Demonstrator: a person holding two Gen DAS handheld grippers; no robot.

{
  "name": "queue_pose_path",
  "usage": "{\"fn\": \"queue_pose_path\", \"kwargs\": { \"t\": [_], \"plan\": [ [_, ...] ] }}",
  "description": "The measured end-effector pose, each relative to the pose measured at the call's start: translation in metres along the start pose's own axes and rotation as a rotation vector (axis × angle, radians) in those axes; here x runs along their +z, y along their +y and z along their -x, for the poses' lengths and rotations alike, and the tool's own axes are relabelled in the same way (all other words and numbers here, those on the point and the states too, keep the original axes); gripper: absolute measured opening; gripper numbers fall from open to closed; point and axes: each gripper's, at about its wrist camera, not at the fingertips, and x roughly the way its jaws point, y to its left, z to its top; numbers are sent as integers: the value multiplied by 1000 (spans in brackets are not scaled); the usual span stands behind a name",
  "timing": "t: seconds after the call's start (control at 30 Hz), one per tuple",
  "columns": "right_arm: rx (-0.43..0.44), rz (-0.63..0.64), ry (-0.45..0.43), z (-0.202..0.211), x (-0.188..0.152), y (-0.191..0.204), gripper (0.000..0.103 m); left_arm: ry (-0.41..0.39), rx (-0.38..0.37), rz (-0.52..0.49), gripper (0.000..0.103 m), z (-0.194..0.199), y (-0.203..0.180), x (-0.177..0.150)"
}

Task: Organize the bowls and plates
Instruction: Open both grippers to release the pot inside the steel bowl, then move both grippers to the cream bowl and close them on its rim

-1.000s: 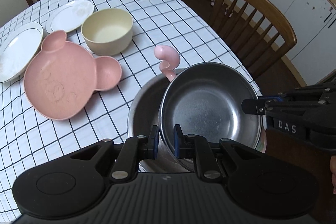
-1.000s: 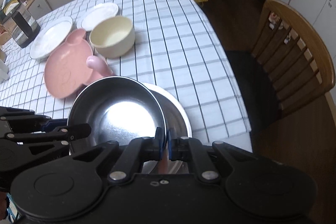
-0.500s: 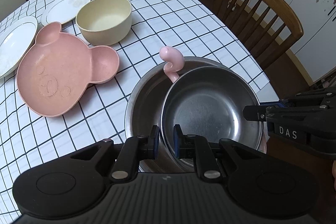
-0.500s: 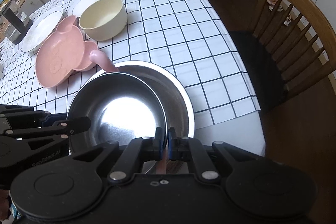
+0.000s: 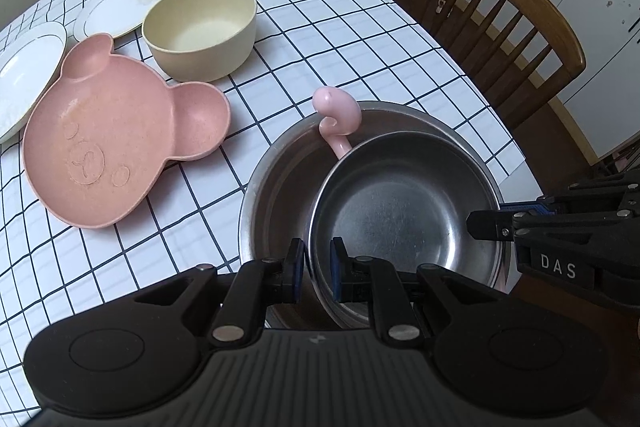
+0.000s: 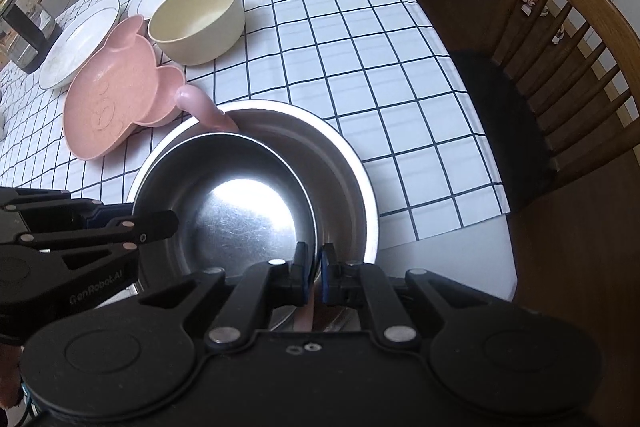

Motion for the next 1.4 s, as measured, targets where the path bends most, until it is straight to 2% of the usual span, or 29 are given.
{"fn": "queue_pose_path", "kwargs": {
  "t": [0.1, 0.17, 0.47, 0.83, 1.13, 1.23, 1.3, 1.37, 1.4],
  "plan": [
    [10, -5, 4, 0, 1, -2, 9, -4, -8, 5, 13, 2, 1, 2],
    [11, -12, 0, 2, 1, -4, 15, -13, -10, 7, 13, 5, 2, 3],
    [20, 14, -49, 21, 3, 0, 25, -72, -5, 6, 13, 26, 6, 6],
    [52, 84, -157, 62, 17, 22, 34, -227, -15, 13, 13, 73, 12, 14],
    [80, 132, -235, 83, 40, 40, 41, -295, 0, 46, 16, 90, 27, 26],
    [88, 148, -249, 85, 48, 44, 43, -314, 4, 61, 21, 94, 33, 30],
    [97, 157, -255, 85, 54, 48, 45, -329, 8, 74, 30, 97, 37, 32],
    [105, 167, -259, 85, 59, 50, 46, -346, 16, 88, 47, 99, 41, 34],
    [110, 172, -261, 85, 61, 52, 46, -355, 26, 97, 49, 101, 44, 35]
  ]
}}
